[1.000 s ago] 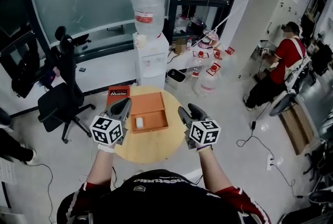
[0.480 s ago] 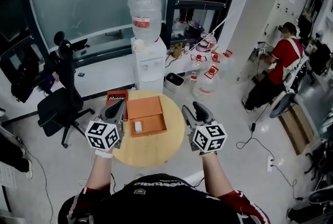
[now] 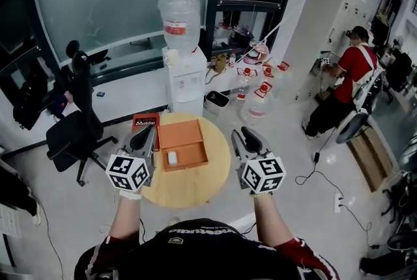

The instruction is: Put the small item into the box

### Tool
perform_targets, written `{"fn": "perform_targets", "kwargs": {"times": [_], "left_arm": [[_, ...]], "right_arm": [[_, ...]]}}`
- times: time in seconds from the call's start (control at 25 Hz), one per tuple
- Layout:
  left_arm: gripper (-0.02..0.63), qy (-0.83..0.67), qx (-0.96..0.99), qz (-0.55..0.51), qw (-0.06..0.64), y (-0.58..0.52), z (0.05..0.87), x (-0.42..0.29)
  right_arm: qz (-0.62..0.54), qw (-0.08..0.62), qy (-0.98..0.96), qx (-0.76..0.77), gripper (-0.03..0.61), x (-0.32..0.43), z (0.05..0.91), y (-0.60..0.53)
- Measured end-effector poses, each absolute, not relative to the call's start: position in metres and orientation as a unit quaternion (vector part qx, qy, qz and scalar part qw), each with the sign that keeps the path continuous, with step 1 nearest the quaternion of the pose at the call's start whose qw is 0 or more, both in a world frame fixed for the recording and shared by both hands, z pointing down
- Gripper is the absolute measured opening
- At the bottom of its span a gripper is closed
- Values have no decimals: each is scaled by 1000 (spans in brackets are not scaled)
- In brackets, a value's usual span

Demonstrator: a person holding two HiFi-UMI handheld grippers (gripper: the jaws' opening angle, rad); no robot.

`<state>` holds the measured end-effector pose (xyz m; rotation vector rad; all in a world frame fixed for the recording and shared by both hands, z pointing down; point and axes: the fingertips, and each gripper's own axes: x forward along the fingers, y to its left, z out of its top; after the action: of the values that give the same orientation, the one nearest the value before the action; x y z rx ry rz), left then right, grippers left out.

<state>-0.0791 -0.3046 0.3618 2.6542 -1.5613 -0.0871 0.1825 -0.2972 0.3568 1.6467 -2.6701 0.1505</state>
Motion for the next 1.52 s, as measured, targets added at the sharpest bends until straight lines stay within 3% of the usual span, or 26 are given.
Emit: {"fn": "perform_targets", "kwargs": {"times": [0.12,0.76,1.52], "left_arm": [[23,-507,861,-32,26,-304,358,-81],[23,-494,869,-32,13,-293,350,-79],[23,-497,867,-36,17,-289,350,-81]], "right_arm": [[50,-7,-850,525,114,182,351,-296],[40,-14,-848,528,54,175,345,-288],[37,-12,-839,543,26,181,342,-286]]}}
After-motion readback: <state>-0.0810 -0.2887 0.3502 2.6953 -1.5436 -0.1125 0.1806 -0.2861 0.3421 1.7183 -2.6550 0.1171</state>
